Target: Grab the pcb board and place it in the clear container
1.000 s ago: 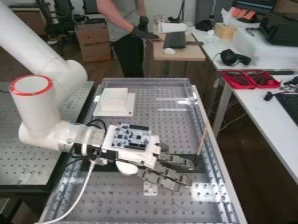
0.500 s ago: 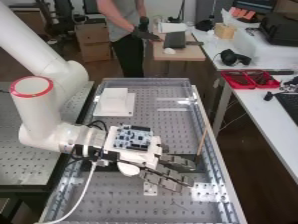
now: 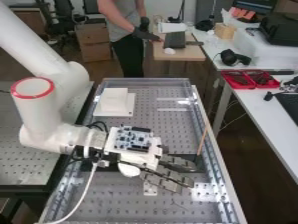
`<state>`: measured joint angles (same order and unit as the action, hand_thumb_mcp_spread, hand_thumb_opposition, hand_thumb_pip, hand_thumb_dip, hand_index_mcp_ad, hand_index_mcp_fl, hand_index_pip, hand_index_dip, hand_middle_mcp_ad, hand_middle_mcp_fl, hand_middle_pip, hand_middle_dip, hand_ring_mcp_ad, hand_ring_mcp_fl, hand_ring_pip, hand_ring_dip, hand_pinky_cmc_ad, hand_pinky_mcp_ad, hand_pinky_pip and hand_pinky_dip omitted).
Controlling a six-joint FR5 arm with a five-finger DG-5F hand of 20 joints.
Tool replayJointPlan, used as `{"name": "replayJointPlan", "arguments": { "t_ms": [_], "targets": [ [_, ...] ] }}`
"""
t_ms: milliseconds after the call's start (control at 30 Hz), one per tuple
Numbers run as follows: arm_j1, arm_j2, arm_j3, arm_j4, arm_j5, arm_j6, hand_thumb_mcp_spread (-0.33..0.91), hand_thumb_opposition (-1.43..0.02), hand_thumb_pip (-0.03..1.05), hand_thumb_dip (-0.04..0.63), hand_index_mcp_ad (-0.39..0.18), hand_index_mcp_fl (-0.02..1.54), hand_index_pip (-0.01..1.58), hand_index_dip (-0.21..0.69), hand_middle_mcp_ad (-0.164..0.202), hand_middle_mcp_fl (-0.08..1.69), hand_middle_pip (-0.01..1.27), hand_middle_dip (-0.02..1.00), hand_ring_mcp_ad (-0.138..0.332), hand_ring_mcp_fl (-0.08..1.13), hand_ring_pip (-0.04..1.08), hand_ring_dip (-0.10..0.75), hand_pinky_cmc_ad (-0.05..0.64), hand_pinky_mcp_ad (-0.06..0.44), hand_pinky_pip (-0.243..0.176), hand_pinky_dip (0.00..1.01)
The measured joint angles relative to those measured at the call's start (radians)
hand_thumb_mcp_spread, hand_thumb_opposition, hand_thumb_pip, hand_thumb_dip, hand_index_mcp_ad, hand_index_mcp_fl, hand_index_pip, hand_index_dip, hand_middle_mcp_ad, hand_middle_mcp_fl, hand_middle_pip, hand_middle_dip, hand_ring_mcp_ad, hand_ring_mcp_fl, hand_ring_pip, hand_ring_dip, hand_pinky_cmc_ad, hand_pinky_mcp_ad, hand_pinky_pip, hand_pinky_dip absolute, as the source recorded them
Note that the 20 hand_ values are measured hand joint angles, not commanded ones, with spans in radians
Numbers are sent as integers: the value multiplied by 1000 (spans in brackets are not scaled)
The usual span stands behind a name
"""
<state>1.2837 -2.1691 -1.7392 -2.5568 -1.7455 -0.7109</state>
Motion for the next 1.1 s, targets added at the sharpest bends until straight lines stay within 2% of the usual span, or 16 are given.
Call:
{"name": "replayJointPlan", "arguments": {
  "t_ms": [333,700,767,900,1100],
  "targets": [
    [-1,-4,3,6,-5,9,696,-887,400,209,-234,585,1346,138,17,9,138,138,182,30,70,-5,260,150,-105,180],
    [2,17,-7,16,-7,26,689,-927,398,209,-229,770,1164,134,17,40,138,138,182,31,70,-5,262,150,-105,180],
    [2,21,-9,17,-5,29,695,-939,398,209,-229,805,1133,134,17,37,138,138,182,31,70,-5,283,150,-105,180],
    [5,48,-22,26,-4,41,689,-942,396,209,-230,829,1103,134,17,56,138,138,182,30,82,-5,284,150,-105,180],
    [26,145,-73,75,-9,73,691,-962,396,209,-216,859,1068,134,17,59,138,138,182,49,84,-5,278,148,-105,180]
  ]
}}
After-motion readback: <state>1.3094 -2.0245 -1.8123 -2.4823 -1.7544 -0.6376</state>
